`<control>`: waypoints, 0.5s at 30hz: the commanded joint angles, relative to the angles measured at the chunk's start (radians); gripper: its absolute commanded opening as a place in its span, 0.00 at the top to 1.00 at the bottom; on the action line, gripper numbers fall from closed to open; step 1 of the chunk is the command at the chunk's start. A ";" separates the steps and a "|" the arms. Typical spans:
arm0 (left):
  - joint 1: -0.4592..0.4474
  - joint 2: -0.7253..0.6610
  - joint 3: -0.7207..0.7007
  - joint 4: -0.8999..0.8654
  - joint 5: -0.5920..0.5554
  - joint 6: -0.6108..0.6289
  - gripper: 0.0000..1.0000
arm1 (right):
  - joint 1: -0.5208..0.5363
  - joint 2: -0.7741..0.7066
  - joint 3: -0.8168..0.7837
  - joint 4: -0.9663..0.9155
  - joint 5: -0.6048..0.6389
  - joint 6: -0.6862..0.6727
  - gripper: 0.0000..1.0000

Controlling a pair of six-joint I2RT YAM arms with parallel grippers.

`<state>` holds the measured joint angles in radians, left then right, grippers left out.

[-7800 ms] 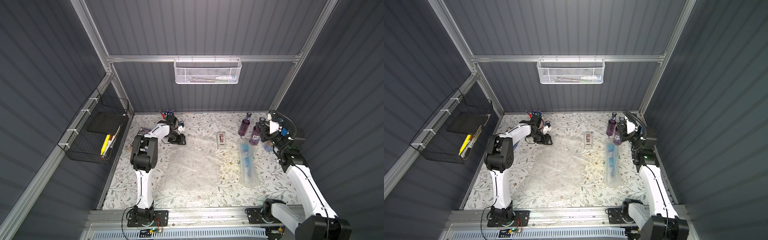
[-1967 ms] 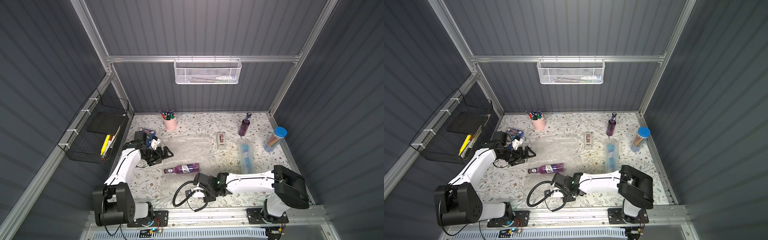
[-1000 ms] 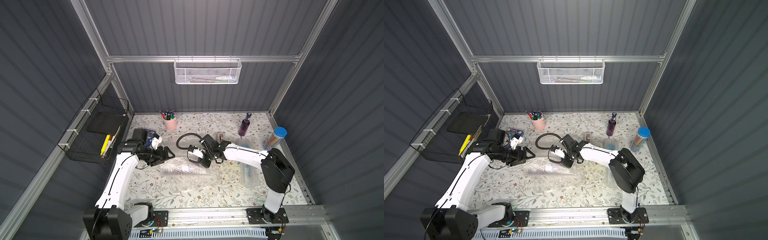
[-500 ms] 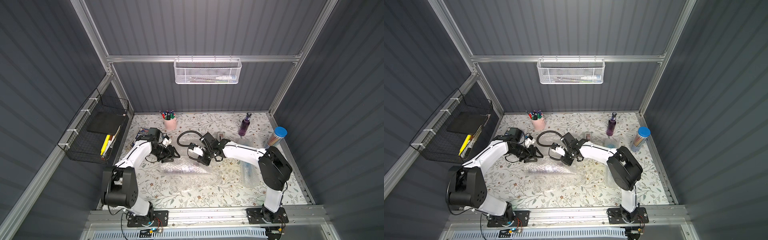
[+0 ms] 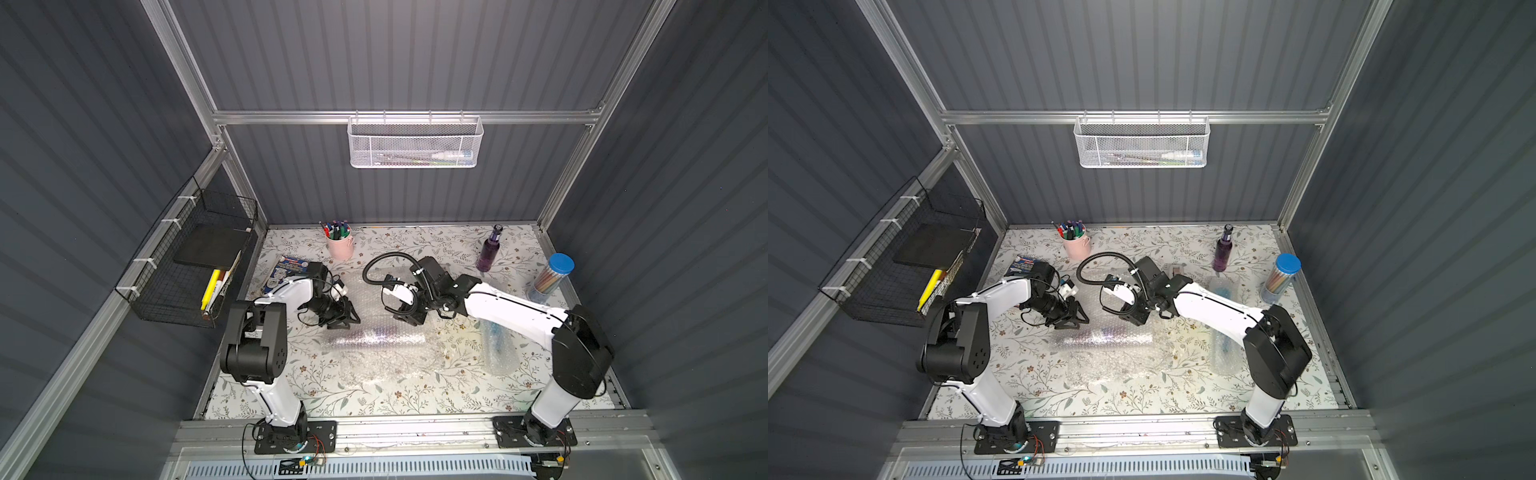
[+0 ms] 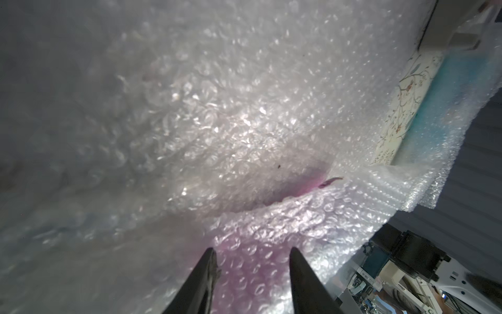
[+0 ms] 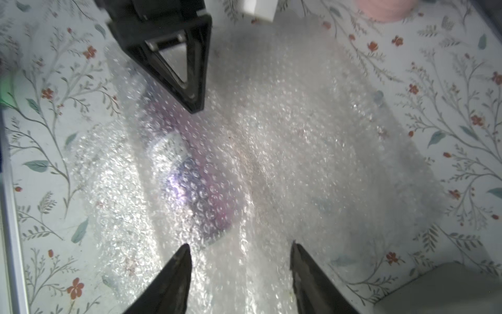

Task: Wrap wine bottles in bubble wrap
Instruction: Wrap the bubble wrap around the bubble wrap.

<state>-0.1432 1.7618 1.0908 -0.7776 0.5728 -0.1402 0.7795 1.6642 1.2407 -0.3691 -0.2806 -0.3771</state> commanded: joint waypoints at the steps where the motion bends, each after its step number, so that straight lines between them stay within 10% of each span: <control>1: -0.002 0.020 0.017 -0.030 -0.036 0.048 0.55 | 0.011 -0.042 -0.081 0.117 -0.161 -0.064 0.33; 15: -0.001 0.050 0.041 -0.065 -0.078 0.083 0.55 | 0.041 0.247 0.102 0.020 -0.366 -0.277 0.15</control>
<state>-0.1432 1.7905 1.1038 -0.8162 0.5152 -0.0845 0.8154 1.8736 1.2751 -0.2626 -0.5842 -0.5636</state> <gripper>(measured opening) 0.452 0.845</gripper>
